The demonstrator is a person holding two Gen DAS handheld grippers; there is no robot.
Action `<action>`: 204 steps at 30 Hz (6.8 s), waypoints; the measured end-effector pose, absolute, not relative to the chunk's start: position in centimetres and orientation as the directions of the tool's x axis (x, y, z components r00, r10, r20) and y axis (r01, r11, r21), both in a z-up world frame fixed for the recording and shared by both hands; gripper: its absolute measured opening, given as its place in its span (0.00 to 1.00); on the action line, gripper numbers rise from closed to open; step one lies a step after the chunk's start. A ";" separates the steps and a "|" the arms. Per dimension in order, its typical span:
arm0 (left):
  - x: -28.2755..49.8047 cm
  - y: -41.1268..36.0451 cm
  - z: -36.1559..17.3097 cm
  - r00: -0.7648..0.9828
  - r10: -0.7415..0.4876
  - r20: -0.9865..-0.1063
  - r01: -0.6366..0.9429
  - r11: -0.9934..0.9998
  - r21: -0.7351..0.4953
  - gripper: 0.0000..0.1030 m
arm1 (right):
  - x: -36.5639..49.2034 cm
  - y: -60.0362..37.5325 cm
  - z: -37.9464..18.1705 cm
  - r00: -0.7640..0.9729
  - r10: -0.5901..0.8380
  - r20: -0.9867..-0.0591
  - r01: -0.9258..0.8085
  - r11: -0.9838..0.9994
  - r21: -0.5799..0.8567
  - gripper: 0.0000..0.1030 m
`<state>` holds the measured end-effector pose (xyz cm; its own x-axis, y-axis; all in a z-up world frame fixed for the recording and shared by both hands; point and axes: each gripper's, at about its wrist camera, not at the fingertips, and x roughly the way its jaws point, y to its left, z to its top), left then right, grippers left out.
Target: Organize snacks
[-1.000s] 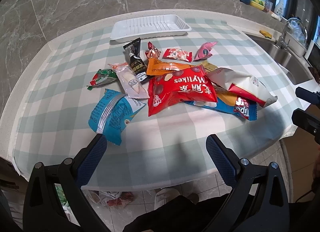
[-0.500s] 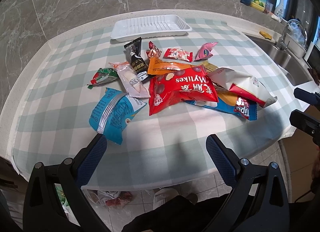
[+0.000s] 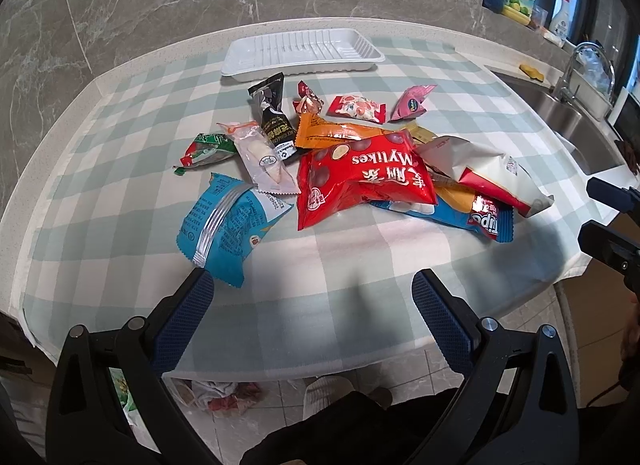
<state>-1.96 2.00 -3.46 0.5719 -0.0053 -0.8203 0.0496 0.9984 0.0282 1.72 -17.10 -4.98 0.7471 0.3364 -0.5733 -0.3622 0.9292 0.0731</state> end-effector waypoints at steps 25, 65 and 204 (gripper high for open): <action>-2.3 3.9 -4.5 0.553 -0.021 -0.833 0.000 1.000 -0.025 0.98 | 1.7 -16.3 -5.1 0.737 0.347 -0.580 -0.383 0.921 0.066 1.00; -2.1 4.0 -4.6 0.551 -0.001 -0.835 -0.007 1.000 -0.006 0.98 | 1.4 -15.7 -5.6 0.742 0.331 -0.583 -0.388 0.921 0.028 1.00; 48.7 17.6 -3.5 0.419 -0.388 -0.821 0.183 0.922 -0.342 0.37 | 47.5 -15.5 -1.0 0.450 0.666 -0.594 -0.206 0.725 0.657 0.25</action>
<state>48.70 17.65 -3.50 0.4187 -0.3879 -0.8211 0.1831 0.9217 -0.3420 47.50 -15.53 -1.02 0.4503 0.6662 -0.5945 -0.2056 0.7253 0.6570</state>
